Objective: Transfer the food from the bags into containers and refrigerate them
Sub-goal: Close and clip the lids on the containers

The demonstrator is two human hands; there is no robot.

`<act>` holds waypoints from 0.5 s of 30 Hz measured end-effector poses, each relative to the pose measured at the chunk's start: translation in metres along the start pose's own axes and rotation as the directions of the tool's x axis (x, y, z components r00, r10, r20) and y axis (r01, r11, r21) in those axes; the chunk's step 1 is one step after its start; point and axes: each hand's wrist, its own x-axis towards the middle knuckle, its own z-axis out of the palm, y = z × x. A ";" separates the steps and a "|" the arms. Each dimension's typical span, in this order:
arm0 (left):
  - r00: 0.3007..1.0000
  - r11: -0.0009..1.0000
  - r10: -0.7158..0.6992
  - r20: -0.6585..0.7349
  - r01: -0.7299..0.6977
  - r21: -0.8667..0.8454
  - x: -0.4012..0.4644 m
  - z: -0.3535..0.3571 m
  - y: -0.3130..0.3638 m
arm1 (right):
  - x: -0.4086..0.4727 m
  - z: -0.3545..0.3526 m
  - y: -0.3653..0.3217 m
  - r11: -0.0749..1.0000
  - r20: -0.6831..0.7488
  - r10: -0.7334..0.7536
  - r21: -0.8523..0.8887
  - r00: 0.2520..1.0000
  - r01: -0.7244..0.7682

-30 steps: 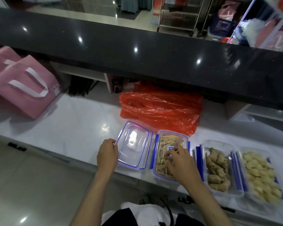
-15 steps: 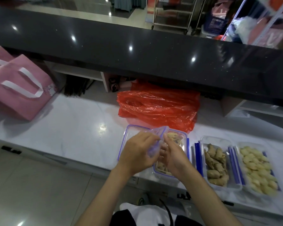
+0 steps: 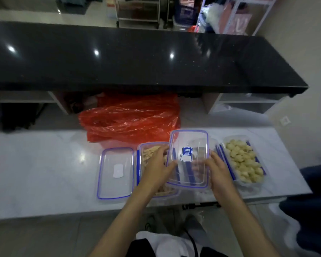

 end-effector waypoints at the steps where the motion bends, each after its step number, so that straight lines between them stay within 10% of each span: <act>1: 0.997 0.995 -0.065 0.043 0.068 -0.078 0.003 0.009 0.005 | 0.003 -0.012 0.001 1.000 -0.043 -0.004 -0.012 0.999 0.004; 6: 0.961 0.951 -0.223 0.166 0.252 -0.178 0.011 0.054 0.018 | 0.014 -0.066 0.008 0.963 -0.153 -0.119 -0.258 0.981 0.076; 15: 0.984 0.962 -0.169 0.048 0.155 0.226 0.034 0.097 0.032 | 0.054 -0.108 0.016 0.552 -0.010 -0.365 -0.808 0.931 0.208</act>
